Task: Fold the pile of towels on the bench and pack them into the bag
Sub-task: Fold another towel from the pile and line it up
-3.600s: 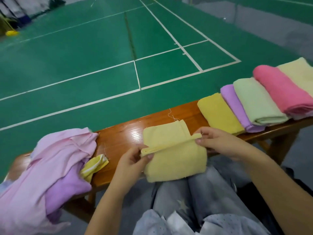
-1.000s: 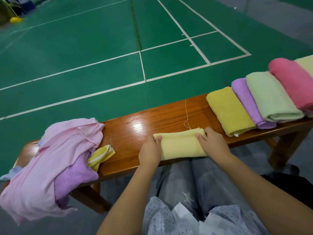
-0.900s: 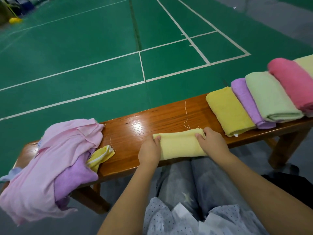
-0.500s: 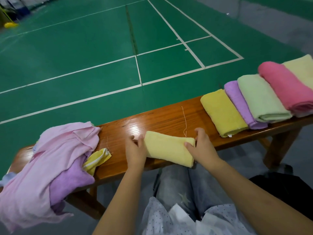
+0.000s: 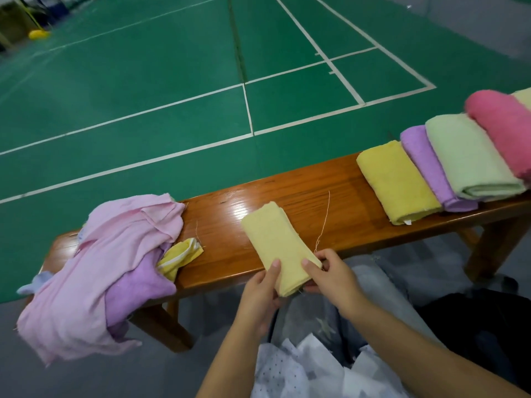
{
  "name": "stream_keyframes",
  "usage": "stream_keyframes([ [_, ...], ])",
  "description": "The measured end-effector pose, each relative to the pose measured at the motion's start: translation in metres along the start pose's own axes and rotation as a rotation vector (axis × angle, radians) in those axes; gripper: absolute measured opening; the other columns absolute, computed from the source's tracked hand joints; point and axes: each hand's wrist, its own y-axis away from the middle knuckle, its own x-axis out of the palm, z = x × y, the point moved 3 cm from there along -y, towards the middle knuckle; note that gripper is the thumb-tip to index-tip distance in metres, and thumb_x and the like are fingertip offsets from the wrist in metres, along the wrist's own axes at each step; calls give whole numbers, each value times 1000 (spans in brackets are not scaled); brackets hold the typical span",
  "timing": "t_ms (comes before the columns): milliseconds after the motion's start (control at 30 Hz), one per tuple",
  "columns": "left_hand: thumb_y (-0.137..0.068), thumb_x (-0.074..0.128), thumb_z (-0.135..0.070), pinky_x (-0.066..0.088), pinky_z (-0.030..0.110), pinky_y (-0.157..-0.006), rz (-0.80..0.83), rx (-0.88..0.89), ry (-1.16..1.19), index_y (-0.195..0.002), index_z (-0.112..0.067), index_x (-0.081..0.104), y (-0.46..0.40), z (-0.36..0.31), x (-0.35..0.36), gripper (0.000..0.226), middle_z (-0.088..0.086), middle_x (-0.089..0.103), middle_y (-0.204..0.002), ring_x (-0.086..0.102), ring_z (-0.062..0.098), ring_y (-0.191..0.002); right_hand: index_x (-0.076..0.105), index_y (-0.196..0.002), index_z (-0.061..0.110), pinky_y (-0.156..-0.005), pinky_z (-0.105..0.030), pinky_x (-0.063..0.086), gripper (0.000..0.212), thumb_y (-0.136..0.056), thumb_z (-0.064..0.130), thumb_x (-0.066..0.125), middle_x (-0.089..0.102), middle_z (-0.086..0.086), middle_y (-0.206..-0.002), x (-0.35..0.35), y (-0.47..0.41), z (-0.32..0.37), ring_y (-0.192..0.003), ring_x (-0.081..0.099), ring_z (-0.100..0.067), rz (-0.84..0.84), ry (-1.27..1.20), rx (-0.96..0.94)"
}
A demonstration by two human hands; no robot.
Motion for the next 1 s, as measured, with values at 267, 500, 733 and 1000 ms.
stream_keyframes([
  [267,-78,71,-23,57,30,-70,189,-91,128,-128,-8,54,8,-5,16,55,13,69,-116,67,27,-105,50,-112,14,-77,-32,57,31,-90,32,62,61,-7,-114,-18,12,-4,-98,64,-20,153,-214,142],
  [500,-82,63,-32,58,40,-72,332,-109,164,-129,-13,53,8,-13,47,51,16,68,-118,69,31,-100,49,-100,22,-54,-15,47,19,-89,19,65,63,-3,-100,-49,27,17,-80,61,-9,64,-181,-63],
  [733,-81,67,-24,51,56,-91,353,-56,194,-133,-9,49,-22,-39,110,57,19,65,-121,62,37,-112,53,-93,24,-63,-22,49,21,-84,19,70,66,-1,-93,-104,32,35,-79,60,-11,-78,-150,-237],
  [1000,-83,66,-12,45,60,-99,498,126,207,-135,-11,47,-55,-95,224,55,16,61,-128,57,36,-119,49,-101,22,-72,-29,56,31,-81,17,72,66,0,-103,-169,-7,61,-91,66,-12,-363,-690,-251],
])
